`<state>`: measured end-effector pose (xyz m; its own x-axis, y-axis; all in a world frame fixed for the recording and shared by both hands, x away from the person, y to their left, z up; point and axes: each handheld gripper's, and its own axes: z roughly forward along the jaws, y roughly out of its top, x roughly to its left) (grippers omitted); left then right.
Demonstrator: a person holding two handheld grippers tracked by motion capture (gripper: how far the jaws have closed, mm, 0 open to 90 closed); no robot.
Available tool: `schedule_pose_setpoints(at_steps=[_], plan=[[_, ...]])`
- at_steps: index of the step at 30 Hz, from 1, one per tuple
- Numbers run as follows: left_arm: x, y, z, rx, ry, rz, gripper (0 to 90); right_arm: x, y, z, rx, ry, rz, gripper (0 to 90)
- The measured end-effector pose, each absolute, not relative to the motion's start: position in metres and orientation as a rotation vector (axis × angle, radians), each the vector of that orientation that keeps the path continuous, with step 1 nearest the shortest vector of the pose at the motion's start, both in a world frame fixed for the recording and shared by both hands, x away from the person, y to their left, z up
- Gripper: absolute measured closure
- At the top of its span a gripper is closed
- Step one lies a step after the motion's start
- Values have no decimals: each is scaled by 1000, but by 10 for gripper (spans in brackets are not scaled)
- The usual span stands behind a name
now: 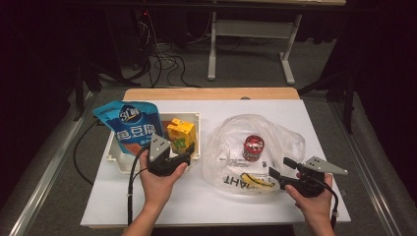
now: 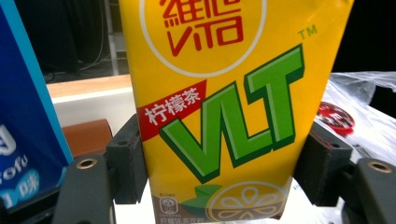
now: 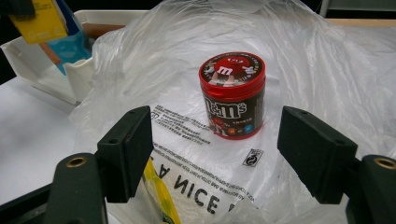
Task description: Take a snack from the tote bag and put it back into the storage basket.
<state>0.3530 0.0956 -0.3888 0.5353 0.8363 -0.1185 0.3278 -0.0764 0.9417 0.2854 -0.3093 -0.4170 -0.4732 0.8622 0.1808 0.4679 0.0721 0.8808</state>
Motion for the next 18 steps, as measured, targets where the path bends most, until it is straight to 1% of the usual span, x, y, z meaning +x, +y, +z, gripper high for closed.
schedule_pose_setpoints(at_steps=[7,18], plan=[[373,89,-394,1633,1039,576,306,287,-307,-421,1328,1981,1363,278],[401,79,-418,1633,1100,623,303,286,-306,-422,1331,1985,1379,284]])
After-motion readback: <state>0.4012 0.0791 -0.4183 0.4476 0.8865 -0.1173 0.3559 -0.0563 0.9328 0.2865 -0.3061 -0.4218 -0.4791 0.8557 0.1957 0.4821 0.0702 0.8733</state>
